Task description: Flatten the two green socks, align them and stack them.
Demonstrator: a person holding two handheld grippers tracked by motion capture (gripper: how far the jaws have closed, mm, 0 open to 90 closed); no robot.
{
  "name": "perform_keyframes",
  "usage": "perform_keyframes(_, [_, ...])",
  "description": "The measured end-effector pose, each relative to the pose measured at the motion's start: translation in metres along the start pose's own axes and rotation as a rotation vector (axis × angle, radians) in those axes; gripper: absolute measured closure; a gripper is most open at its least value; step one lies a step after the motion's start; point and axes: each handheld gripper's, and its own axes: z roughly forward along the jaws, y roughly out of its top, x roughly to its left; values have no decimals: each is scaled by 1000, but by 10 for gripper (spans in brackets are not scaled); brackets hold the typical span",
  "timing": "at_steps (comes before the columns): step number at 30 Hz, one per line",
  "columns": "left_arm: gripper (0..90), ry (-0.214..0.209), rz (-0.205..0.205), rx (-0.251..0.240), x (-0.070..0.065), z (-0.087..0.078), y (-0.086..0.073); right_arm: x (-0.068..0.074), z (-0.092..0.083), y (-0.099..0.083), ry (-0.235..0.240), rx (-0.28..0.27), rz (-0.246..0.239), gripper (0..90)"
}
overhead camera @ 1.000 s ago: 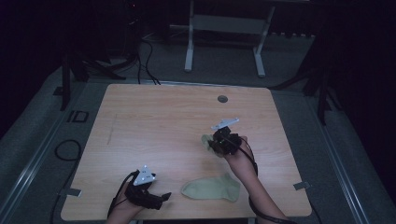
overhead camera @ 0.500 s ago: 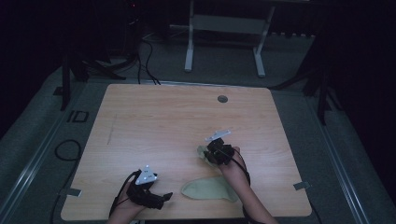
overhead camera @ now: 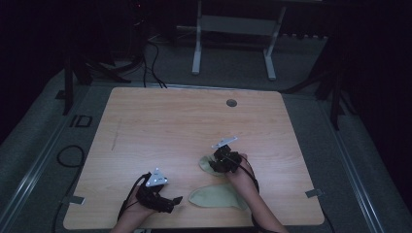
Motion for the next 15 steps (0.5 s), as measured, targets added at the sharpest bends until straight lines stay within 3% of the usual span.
perform_keyframes(1, [73,29,14,-5,1,1,7,-3,-11,4,22,-25,-6,592])
perform_keyframes(4, [92,39,20,-8,3,4,14,-5,-24,7,18,-49,-10,588])
perform_keyframes(5, [120,39,21,-8,4,5,16,-7,-35,9,27,-67,-14,585])
perform_keyframes(9, [145,4,20,-7,10,14,34,-11,-52,9,16,-93,-14,594])
perform_keyframes(15, [157,-30,4,-9,13,31,69,-12,-45,3,33,-76,-12,619])
